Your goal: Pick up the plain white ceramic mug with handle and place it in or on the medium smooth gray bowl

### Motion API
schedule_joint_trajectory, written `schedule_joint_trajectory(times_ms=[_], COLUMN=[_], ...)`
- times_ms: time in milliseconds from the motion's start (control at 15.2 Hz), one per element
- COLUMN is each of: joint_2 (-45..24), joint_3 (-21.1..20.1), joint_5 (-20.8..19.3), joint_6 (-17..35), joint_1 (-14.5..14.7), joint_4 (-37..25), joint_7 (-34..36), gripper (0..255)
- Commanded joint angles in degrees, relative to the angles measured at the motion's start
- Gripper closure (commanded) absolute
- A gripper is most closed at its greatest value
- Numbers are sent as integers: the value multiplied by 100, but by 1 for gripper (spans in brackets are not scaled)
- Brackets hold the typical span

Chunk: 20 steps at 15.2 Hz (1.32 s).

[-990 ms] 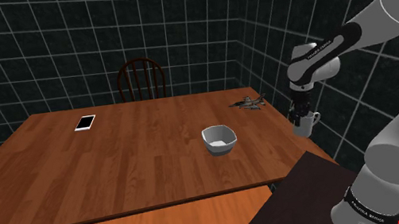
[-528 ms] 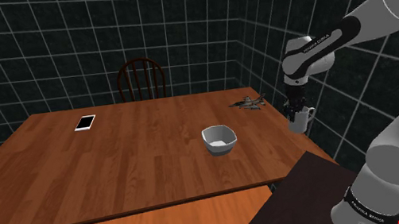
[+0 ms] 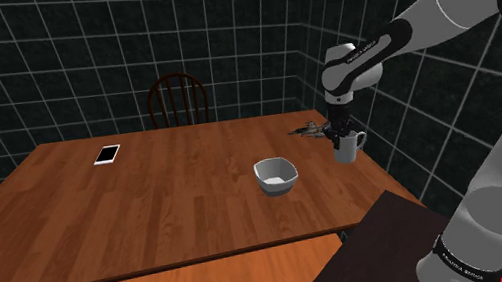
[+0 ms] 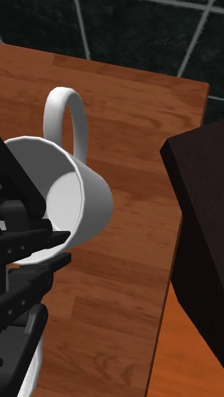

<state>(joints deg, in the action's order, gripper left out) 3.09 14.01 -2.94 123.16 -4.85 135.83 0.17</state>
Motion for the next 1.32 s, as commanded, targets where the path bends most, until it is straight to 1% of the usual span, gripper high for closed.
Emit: schedule_joint_trajectory(times_ms=[0, 528, 1056, 1254], joint_2=[-210, -1298, -2563, -2659], joint_3=[-116, -515, -792, -797], joint_5=[114, 470, 657, 672], joint_6=[-107, -561, -1245, -1052], joint_1=[117, 518, 816, 814], joint_4=[-305, -1825, -3776, -3678], joint_7=[157, 752, 1291, 1279], gripper=[255, 255, 255, 255])
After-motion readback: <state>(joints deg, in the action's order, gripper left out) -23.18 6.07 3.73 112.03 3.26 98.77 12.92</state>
